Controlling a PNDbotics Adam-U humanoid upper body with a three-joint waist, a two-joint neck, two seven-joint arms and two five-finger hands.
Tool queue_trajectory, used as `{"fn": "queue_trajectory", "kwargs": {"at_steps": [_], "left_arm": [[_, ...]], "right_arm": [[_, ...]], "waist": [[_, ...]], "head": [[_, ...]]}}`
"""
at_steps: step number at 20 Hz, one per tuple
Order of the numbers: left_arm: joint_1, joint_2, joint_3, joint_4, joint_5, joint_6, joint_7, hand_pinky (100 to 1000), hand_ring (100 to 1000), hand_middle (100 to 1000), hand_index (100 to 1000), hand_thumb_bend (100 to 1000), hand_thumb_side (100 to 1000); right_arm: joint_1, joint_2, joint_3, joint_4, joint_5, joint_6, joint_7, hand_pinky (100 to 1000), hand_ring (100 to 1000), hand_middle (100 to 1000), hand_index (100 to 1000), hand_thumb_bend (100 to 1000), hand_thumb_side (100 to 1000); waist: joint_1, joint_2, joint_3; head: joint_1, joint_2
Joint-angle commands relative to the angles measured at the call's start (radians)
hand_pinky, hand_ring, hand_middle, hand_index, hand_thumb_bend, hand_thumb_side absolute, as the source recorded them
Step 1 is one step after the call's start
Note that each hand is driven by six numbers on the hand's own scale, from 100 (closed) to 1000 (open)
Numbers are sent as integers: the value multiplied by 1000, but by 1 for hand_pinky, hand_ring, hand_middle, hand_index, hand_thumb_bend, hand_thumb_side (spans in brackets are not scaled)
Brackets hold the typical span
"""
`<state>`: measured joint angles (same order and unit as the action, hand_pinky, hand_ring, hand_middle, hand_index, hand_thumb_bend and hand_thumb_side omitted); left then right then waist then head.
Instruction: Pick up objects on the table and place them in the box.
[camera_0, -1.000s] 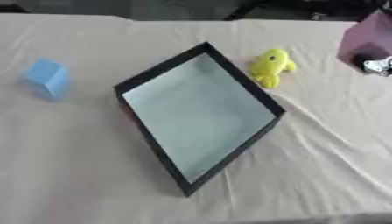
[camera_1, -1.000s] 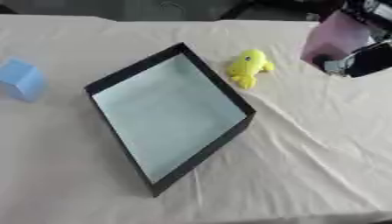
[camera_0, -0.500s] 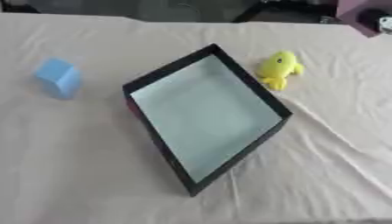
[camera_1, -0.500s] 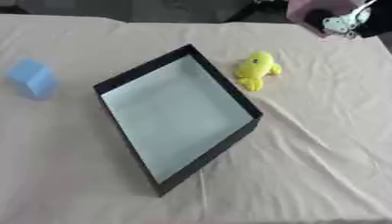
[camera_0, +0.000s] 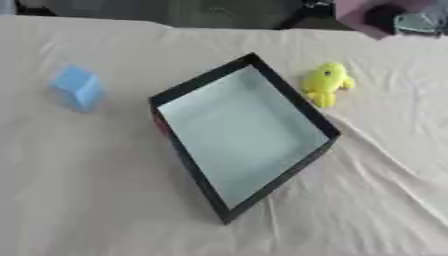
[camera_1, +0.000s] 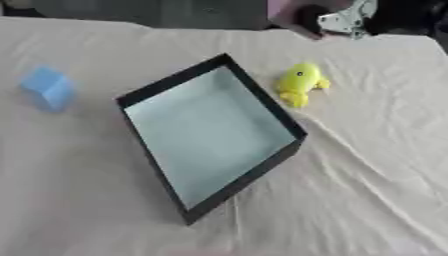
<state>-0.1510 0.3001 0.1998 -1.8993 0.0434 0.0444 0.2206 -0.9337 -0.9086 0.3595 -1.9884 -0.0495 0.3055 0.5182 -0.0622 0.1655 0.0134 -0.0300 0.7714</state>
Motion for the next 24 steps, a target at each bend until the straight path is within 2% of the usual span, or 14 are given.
{"fn": "queue_trajectory", "kwargs": {"at_steps": [1, 2, 7, 10, 13, 18, 24], "left_arm": [[-10, 22, 0, -14, 2, -1, -2, 825, 747, 785, 777, 100, 797], [-10, 22, 0, -15, 2, -2, -1, 825, 747, 785, 777, 100, 804], [-11, 19, 4, -21, 3, -5, 9, 825, 748, 786, 777, 100, 795], [-11, 15, 10, -24, 4, -6, 18, 825, 748, 786, 777, 100, 795], [-10, 12, 12, -26, 4, -6, 22, 825, 747, 781, 776, 100, 796], [-14, 4, 8, -26, 5, -4, 19, 825, 747, 780, 776, 100, 798], [-14, -2, 11, -25, 5, -3, 20, 825, 746, 779, 775, 100, 800]], "right_arm": [[-64, 49, 35, -12, 23, 20, 42, 775, 629, 537, 747, 247, 153], [-88, 73, 52, -9, 33, 32, 57, 775, 631, 539, 748, 272, 148], [-207, 192, 147, 72, 85, 84, 130, 774, 633, 541, 748, 256, 161], [-284, 272, 188, 151, 115, 101, 167, 774, 633, 542, 748, 256, 162], [-323, 354, 230, 234, 156, 95, 191, 775, 640, 549, 752, 286, 179], [-303, 445, 279, 377, 242, 58, 196, 775, 644, 554, 755, 304, 184], [-240, 489, 286, 523, 343, -29, 175, 773, 644, 554, 753, 313, 186]], "waist": [[6, -18, 4], [7, -18, 4], [12, -15, 11], [15, -10, 12], [15, -8, 13], [16, -1, 21], [19, 9, 27]], "head": [[-9, -1], [-9, -1], [-9, -1], [-7, -1], [-6, -1], [-10, -1], [-7, -1]]}}
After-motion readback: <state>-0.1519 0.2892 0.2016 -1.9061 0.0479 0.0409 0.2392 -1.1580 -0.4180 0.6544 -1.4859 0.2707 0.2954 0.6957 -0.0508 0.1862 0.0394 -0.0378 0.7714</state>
